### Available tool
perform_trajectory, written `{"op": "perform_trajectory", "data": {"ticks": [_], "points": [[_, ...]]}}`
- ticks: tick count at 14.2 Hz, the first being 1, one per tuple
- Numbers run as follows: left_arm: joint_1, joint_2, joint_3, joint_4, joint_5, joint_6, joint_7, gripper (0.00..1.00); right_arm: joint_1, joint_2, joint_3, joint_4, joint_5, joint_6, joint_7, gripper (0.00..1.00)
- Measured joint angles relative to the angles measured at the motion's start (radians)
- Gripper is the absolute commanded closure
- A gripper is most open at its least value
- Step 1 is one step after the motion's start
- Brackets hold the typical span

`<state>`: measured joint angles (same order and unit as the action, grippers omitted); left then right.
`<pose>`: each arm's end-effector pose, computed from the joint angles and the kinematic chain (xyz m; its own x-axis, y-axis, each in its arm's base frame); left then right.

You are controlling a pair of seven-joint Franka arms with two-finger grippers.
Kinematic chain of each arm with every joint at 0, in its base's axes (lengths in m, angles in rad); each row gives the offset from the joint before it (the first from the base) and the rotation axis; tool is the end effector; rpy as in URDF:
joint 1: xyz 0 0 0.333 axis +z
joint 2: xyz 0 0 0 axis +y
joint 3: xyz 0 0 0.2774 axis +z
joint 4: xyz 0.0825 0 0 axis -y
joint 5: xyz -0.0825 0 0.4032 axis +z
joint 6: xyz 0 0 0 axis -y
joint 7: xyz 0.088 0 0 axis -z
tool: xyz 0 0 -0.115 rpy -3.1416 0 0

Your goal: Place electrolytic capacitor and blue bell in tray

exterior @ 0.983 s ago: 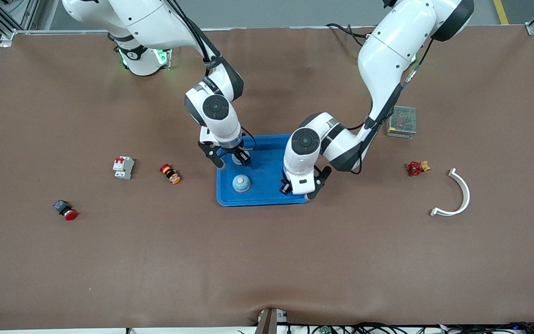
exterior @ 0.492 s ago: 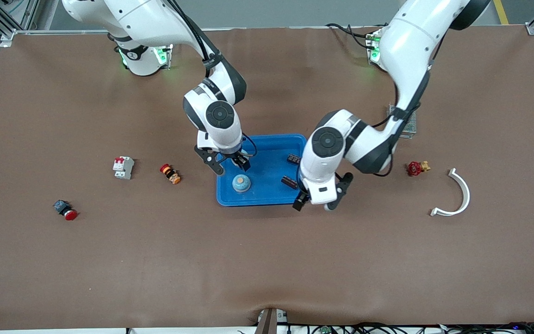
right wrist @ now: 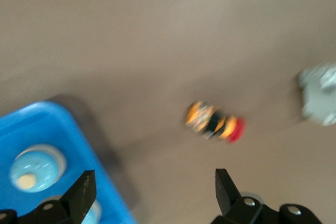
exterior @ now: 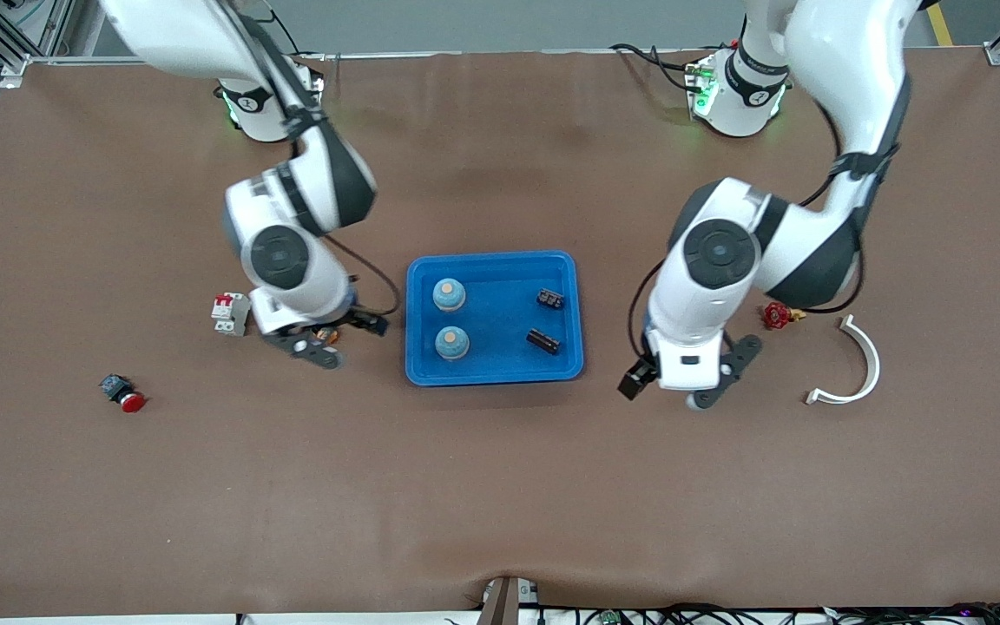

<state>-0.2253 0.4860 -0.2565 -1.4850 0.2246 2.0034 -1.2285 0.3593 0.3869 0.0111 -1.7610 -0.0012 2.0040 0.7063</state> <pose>0.6354 -0.2896 0.3557 0.7677 0.6330 0.0999 0.6350 -0.7724 0.0144 0.5917 0.2294 0.2815 0.9366 -0.3323 -0.1111 -0.3234 -0.9419 0.0906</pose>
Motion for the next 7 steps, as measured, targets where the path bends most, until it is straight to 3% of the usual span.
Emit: {"op": "perform_trajectory", "data": {"ticks": [4, 7], "points": [[0.095, -0.121, 0.002, 0.000, 0.000, -0.150, 0.259, 0.00, -0.184, -0.021, -0.003, 0.012, -0.001, -0.007, -0.313, 0.00], [0.159, -0.193, 0.001, -0.001, 0.000, -0.235, 0.413, 0.00, -0.299, -0.021, -0.005, 0.079, -0.003, -0.070, -0.530, 0.00]]}}
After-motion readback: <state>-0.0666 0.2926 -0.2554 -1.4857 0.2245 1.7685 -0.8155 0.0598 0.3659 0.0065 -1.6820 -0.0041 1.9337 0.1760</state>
